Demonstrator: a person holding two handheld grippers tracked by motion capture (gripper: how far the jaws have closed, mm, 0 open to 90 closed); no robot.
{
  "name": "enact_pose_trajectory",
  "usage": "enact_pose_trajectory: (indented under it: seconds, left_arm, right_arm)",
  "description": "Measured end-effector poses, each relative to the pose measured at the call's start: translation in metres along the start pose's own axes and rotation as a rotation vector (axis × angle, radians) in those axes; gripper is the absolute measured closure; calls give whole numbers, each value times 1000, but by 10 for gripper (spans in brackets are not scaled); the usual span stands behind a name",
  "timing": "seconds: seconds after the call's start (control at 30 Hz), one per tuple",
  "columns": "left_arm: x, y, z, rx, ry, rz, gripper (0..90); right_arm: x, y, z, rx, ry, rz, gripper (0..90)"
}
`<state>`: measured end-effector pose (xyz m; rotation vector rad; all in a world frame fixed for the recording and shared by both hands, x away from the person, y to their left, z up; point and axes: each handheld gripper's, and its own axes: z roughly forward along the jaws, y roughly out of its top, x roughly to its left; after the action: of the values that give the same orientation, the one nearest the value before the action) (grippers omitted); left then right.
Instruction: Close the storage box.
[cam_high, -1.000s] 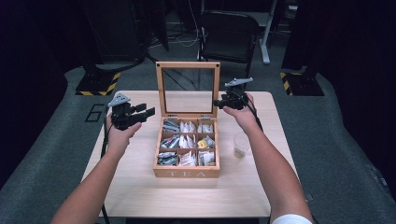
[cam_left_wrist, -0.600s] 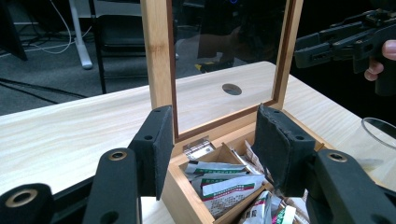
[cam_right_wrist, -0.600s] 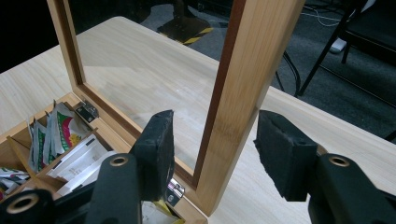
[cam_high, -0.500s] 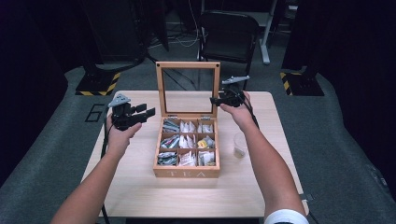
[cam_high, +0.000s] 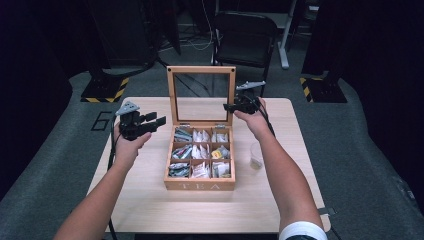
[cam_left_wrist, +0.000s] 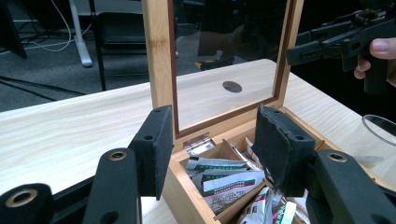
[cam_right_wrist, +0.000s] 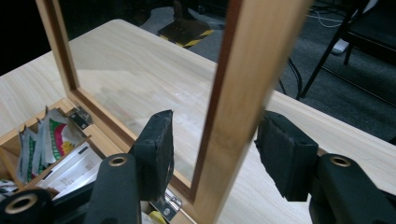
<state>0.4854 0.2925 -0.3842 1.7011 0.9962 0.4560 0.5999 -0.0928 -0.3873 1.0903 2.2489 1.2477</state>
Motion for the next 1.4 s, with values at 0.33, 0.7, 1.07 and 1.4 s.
enact_pose_trajectory:
  seconds: [0.33,0.7,1.07,1.4]
  left_arm:
    - [1,0,-1,-7,3,-7,472]
    - [-2,9,1,-25,6,2,472]
    - [-8,16,4,-15,-2,25,474]
    - [-16,31,7,-33,-8,46,492]
  right_arm:
    - [4,3,-5,15,3,5,484]
    - [8,2,-22,39,2,-36,657]
    - [15,-9,-33,17,33,-65,646]
    - [20,-14,-38,7,39,-114,640]
